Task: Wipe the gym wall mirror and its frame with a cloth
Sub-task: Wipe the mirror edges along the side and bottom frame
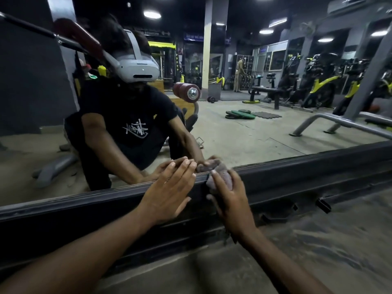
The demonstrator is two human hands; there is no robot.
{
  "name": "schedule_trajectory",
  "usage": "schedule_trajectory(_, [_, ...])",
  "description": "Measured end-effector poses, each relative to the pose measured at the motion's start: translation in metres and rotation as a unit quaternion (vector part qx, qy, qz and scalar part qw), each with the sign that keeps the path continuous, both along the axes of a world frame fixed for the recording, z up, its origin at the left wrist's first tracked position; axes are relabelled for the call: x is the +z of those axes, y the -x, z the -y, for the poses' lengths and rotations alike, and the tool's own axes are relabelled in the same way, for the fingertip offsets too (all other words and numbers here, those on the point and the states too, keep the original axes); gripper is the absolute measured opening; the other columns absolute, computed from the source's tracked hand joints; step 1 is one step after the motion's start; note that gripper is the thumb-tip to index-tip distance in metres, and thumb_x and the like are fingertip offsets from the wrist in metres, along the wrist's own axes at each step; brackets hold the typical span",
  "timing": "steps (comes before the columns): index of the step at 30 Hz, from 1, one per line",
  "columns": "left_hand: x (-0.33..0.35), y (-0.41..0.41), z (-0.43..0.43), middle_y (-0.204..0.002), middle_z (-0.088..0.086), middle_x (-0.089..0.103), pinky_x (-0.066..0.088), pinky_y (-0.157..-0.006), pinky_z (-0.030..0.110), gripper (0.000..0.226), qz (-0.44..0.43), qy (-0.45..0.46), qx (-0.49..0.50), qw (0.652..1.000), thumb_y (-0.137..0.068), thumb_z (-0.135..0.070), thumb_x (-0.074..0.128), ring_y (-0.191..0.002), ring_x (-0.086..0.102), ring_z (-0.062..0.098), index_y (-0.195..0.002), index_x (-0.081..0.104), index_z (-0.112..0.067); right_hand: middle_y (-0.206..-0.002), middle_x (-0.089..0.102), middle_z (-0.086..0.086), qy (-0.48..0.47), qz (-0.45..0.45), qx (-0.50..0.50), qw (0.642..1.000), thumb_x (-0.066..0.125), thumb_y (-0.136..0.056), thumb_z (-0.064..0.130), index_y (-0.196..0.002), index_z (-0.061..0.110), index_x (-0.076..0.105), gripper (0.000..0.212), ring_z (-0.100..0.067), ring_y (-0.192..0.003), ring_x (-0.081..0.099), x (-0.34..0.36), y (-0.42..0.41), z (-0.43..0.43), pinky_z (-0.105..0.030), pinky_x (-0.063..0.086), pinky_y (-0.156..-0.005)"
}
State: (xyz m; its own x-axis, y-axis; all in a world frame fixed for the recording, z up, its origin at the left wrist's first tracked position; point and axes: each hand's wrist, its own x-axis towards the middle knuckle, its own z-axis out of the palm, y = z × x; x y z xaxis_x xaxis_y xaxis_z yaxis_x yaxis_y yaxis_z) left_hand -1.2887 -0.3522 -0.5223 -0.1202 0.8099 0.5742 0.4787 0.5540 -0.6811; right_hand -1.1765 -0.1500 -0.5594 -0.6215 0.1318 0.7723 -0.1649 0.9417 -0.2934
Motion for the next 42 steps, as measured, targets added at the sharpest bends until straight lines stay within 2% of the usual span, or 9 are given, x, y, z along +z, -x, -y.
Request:
schedule_trajectory(3, [-0.002,-0.001,-0.003,-0.166,0.025,0.021,0.019,-0.122,0.058,0.080,-0.008,-0.006,0.002,1.000,-0.091,-0.048,0.059,-0.154,0.021,0.040,-0.152,0.038,0.000,-0.154,0.036,-0.019,-0.003,-0.011,0.009,1.000,0.057,-0.100,0.041,-0.150,0.023,0.050,0.053,-0.037,-0.130,0.047,-0.005,-0.003,-0.001,-0.042,0.050,-0.102])
schedule_trajectory(9, [-0.005,-0.007,-0.010,-0.167,0.022,0.017,0.014,-0.125,0.055,0.082,0.010,-0.003,0.018,1.000,-0.092,-0.047,0.057,-0.155,0.016,0.038,-0.155,0.034,-0.002,-0.139,0.052,-0.017,-0.038,-0.048,0.023,0.998,0.068,-0.093,0.019,-0.131,0.022,0.068,0.038,-0.035,-0.113,0.057,0.007,0.001,-0.027,-0.037,0.054,-0.086])
schedule_trajectory(13, [-0.007,-0.014,-0.022,-0.166,0.023,0.018,0.018,-0.124,0.055,0.083,0.032,-0.013,0.029,0.999,-0.089,-0.049,0.062,-0.155,0.018,0.039,-0.154,0.036,-0.004,-0.128,0.056,-0.012,0.182,-0.120,-0.096,0.971,0.068,-0.084,0.001,-0.127,0.019,0.071,0.046,-0.034,-0.110,0.061,0.004,-0.008,-0.078,-0.043,0.053,-0.095])
schedule_trajectory(18, [-0.010,-0.017,-0.045,-0.167,0.021,0.018,0.018,-0.122,0.055,0.080,0.017,0.000,0.017,1.000,-0.090,-0.048,0.062,-0.154,0.019,0.039,-0.155,0.036,-0.009,-0.134,0.054,-0.013,-0.025,-0.040,0.065,0.997,0.061,-0.083,0.009,-0.128,0.019,0.061,0.046,-0.033,-0.112,0.058,-0.020,-0.014,-0.027,-0.035,0.055,-0.083])
schedule_trajectory(22, [-0.014,-0.017,-0.053,-0.167,0.022,0.019,0.017,-0.123,0.055,0.082,0.033,-0.001,0.033,0.999,-0.088,-0.045,0.064,-0.154,0.018,0.039,-0.154,0.035,-0.006,-0.137,0.050,-0.006,0.024,-0.023,0.006,0.999,0.068,-0.066,0.002,-0.122,0.028,0.057,0.062,-0.034,-0.113,0.058,-0.034,-0.013,-0.059,-0.037,0.056,-0.072])
schedule_trajectory(26, [-0.016,-0.026,-0.061,-0.167,0.022,0.021,0.018,-0.124,0.053,0.081,0.049,-0.020,0.032,0.998,-0.089,-0.043,0.063,-0.155,0.020,0.038,-0.154,0.036,-0.005,-0.131,0.051,-0.006,0.172,-0.133,-0.080,0.973,0.070,-0.079,-0.002,-0.123,0.024,0.055,0.054,-0.037,-0.113,0.060,-0.018,-0.016,-0.094,-0.040,0.053,-0.084])
schedule_trajectory(31, [-0.006,-0.028,-0.097,-0.169,0.019,0.015,0.015,-0.125,0.051,0.082,0.013,0.004,0.041,0.999,-0.095,-0.050,0.055,-0.156,0.015,0.036,-0.157,0.029,-0.003,-0.136,0.057,-0.008,-0.014,-0.084,0.026,0.996,0.071,-0.081,0.007,-0.141,0.015,0.055,0.062,-0.030,-0.111,0.058,0.001,-0.010,-0.100,-0.041,0.057,-0.078])
schedule_trajectory(37, [-0.012,-0.027,-0.103,-0.169,0.020,0.009,0.014,-0.125,0.054,0.074,0.026,0.004,0.051,0.998,-0.098,-0.044,0.046,-0.157,0.010,0.037,-0.159,0.028,-0.007,-0.126,0.044,-0.009,0.193,-0.093,-0.115,0.970,0.068,-0.079,0.002,-0.140,0.025,0.058,0.066,-0.032,-0.108,0.055,-0.011,-0.027,-0.178,-0.036,0.049,-0.079])
schedule_trajectory(42, [-0.008,-0.031,-0.134,-0.170,0.017,0.005,0.010,-0.126,0.054,0.076,0.014,0.040,0.058,0.997,-0.100,-0.051,0.039,-0.157,0.007,0.036,-0.162,0.021,-0.012,-0.131,0.040,-0.008,0.010,-0.009,0.043,0.999,0.076,-0.073,0.007,-0.133,0.026,0.050,0.068,-0.037,-0.108,0.057,-0.040,-0.033,-0.168,-0.038,0.052,-0.062])
